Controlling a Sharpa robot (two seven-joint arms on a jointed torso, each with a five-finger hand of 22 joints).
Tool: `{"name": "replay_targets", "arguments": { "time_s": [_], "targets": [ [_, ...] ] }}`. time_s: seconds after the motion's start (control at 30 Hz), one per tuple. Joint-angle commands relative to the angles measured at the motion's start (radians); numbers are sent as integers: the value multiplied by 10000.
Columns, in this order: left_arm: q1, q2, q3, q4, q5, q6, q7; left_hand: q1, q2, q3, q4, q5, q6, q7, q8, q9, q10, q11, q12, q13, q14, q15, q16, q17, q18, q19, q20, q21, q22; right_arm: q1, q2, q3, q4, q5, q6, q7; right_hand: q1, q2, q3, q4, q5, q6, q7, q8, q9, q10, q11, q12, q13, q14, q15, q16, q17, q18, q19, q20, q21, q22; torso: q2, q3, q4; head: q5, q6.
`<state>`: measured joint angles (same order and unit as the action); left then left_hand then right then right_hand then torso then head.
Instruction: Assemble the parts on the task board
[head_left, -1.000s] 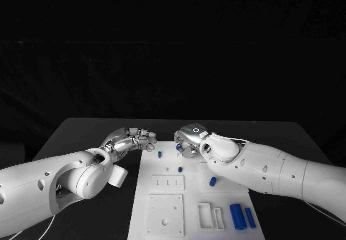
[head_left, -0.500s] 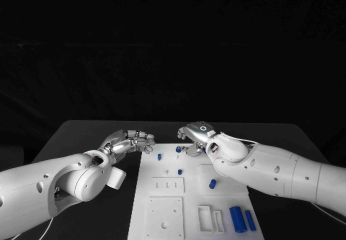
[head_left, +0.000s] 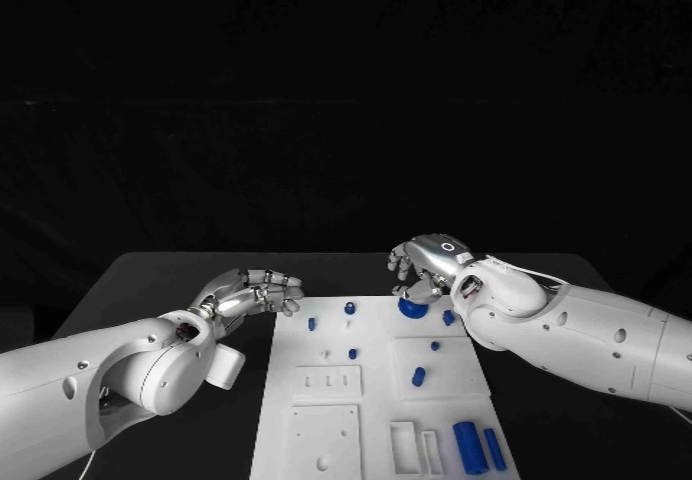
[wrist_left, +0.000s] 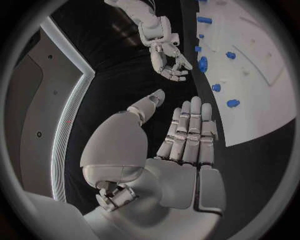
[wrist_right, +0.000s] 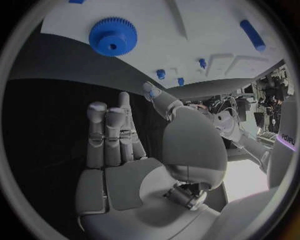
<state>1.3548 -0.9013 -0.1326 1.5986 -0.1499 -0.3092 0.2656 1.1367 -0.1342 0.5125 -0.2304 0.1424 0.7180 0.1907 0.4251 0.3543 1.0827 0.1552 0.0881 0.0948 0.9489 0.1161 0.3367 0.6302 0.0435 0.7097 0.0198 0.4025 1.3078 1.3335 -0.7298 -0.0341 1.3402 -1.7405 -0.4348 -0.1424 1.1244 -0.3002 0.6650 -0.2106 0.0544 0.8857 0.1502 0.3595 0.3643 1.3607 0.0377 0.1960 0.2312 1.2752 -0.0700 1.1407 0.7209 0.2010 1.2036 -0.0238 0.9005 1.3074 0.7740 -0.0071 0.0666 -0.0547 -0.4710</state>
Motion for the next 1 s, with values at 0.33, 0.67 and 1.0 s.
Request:
{"name": "replay_targets", "arguments": {
  "time_s": [0.33,0.67,1.0],
  "targets": [
    [15,28,8,-41,-74,21,115,-94,-31,-5,-61,4,77,48,-67,17,60,-22,-65,-15,26,76,-52,12,92,-2,35,-11,173,-3,-81,0,-572,628,1847,201,-213,13,-568,-170,-35,-221,-140,-221,26,-2048,-146,8183,8334,-1,-178,1547,1501,608,170,-276,1181,265,-19,59,-49,-28,-29],
    [15,13,8,-34,-87,13,106,-98,-30,-2,-65,3,77,47,-71,20,61,-24,-71,-16,26,77,-55,15,91,-3,36,-10,174,-94,20,-1,-1043,853,2218,208,-203,32,-439,-92,-10,-238,-44,-315,1,-2231,-60,9252,9260,-55,-74,1882,2199,608,187,-412,1742,237,-13,47,-65,-50,-66],
    [15,1,8,-24,-95,24,106,-109,-34,5,-71,2,73,72,-83,25,60,-9,-84,-19,28,78,-62,20,91,-4,36,-6,177,-223,144,-2,-1261,1106,2331,323,-250,56,-298,79,4,-113,-80,-269,25,-2275,-91,9324,9345,-60,-102,1865,2346,608,161,-421,1831,224,-13,50,-53,-40,-132]
  ]
}}
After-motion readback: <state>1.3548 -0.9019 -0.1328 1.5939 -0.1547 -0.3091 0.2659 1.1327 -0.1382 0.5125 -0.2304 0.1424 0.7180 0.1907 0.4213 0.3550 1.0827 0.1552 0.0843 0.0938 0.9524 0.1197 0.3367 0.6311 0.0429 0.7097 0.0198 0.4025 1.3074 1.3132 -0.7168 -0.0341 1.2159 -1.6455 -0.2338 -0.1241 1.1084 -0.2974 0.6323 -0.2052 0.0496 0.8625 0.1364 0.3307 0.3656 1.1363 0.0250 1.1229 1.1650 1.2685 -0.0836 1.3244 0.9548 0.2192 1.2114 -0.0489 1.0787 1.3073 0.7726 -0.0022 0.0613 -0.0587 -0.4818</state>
